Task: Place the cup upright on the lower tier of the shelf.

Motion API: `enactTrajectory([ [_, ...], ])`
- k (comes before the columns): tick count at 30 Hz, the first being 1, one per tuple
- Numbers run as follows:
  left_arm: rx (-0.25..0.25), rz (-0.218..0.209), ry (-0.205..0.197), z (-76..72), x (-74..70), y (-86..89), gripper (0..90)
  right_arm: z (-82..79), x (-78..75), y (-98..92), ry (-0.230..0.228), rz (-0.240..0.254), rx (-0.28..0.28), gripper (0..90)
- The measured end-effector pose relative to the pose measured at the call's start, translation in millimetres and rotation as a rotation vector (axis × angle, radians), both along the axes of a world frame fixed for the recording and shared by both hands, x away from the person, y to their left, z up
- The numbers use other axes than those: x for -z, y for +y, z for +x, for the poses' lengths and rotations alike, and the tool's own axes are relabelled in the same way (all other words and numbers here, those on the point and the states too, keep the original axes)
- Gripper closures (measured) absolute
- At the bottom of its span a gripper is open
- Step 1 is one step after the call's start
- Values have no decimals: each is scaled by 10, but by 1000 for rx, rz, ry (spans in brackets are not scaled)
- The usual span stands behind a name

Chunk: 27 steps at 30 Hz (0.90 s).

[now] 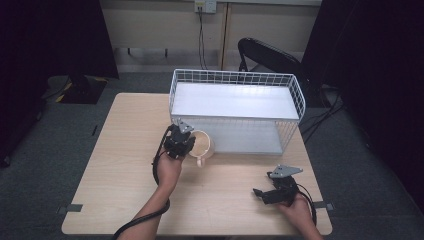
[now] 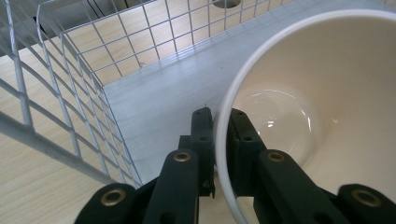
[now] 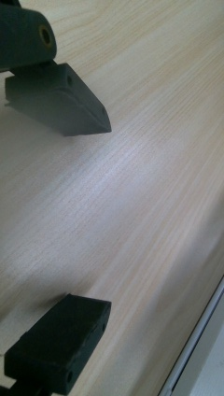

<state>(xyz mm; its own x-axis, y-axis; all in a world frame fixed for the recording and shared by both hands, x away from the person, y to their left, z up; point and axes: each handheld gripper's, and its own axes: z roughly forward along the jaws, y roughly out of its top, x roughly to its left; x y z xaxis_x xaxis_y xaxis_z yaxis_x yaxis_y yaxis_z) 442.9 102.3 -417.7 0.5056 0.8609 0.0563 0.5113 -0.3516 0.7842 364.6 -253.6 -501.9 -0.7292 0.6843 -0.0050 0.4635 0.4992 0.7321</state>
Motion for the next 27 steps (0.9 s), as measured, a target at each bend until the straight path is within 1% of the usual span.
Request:
enactTrajectory([
  [1, 3, 10, 4, 6, 3, 4, 829, 0, 0, 0, 0, 0, 0, 119],
  [3, -5, 3, 0, 12, 16, -7, 829, 0, 0, 0, 0, 0, 0, 119],
  [6, -10, 13, -13, 20, 16, -15, 829, 0, 0, 0, 0, 0, 0, 119],
  [10, -29, 2, -28, 57, 10, -7, 829, 1, 0, -1, 0, 0, 0, 119],
  [13, -37, 7, -36, 80, 1, -17, 830, 0, 0, 0, 0, 0, 0, 119],
  [16, -45, 22, -45, 95, 0, -23, 829, 0, 0, 0, 0, 0, 0, 119],
  [17, -56, 19, -54, 99, 7, -27, 829, 0, 0, 0, 0, 0, 0, 119],
  [20, -68, 2, -62, 111, 26, -36, 829, 0, 0, 0, 0, 0, 0, 119],
  [22, -65, 10, -58, 118, 37, -49, 829, -1, 0, 0, 0, 0, 0, 119],
  [23, -66, 11, -64, 119, 47, -60, 829, 0, 0, 0, 0, 0, 0, 119],
  [25, -64, 35, -63, 129, 55, -80, 829, -1, 0, 0, 0, 0, 0, 119],
  [27, -65, 34, -63, 135, 64, -93, 829, -1, 0, -1, 0, 0, -1, 119],
])
